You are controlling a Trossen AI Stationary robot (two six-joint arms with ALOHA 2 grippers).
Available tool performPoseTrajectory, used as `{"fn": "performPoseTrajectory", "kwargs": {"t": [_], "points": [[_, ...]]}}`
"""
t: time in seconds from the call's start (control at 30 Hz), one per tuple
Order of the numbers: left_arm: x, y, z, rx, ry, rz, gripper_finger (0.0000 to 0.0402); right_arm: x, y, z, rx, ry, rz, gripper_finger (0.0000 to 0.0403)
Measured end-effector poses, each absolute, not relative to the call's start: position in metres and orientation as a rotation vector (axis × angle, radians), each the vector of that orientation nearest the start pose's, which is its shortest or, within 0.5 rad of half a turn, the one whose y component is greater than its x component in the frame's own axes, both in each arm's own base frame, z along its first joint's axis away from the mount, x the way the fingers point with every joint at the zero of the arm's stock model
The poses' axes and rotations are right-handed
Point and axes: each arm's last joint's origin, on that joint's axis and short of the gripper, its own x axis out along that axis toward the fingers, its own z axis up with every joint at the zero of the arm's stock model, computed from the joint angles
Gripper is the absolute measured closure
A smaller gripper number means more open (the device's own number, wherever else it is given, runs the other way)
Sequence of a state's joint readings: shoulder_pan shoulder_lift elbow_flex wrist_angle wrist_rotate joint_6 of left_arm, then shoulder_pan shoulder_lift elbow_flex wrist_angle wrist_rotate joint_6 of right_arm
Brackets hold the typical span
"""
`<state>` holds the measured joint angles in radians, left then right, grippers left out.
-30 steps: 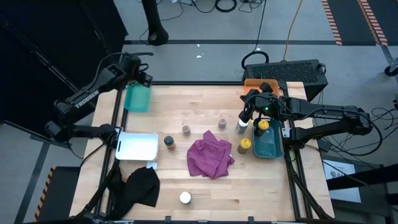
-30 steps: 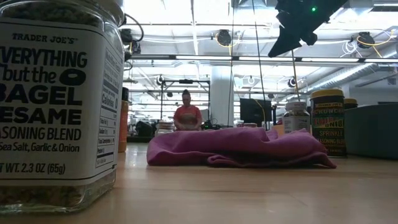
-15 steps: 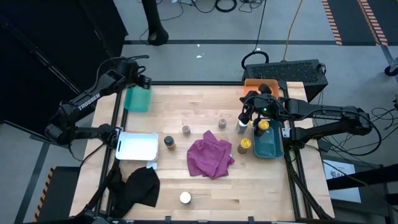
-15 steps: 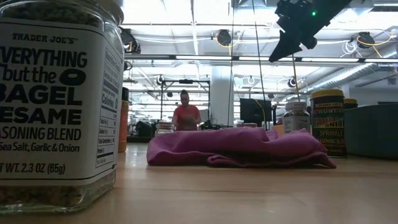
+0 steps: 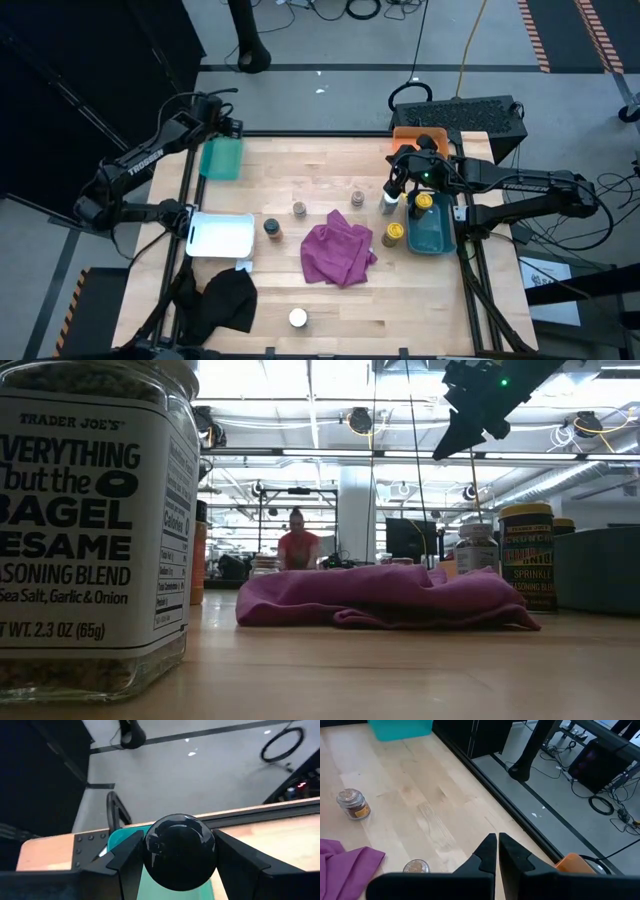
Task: Sort spices by type
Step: Put the top black seasoning bottle into the blue bin
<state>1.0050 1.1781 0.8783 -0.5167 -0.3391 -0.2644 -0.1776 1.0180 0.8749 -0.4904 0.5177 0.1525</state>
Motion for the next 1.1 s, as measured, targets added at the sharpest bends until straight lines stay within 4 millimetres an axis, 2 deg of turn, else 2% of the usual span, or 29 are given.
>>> {"fn": "performPoseTrajectory", "kwargs": {"t": [0.33, 0.8, 1.1], "points": [[0.126, 0.21, 0.244, -0.529, 0.764, 1.419, 0.0191, 0.202, -0.051, 0.298, 0.026, 0.585, -0.716, 0.0403], [0.128, 0.224, 0.225, -0.602, 0.802, 1.421, 0.019, 0.202, -0.051, 0.298, 0.021, 0.587, -0.715, 0.0403], [0.128, 0.229, 0.219, -0.604, 0.794, 1.427, 0.0161, 0.201, -0.051, 0.298, 0.018, 0.588, -0.715, 0.0403]]}}
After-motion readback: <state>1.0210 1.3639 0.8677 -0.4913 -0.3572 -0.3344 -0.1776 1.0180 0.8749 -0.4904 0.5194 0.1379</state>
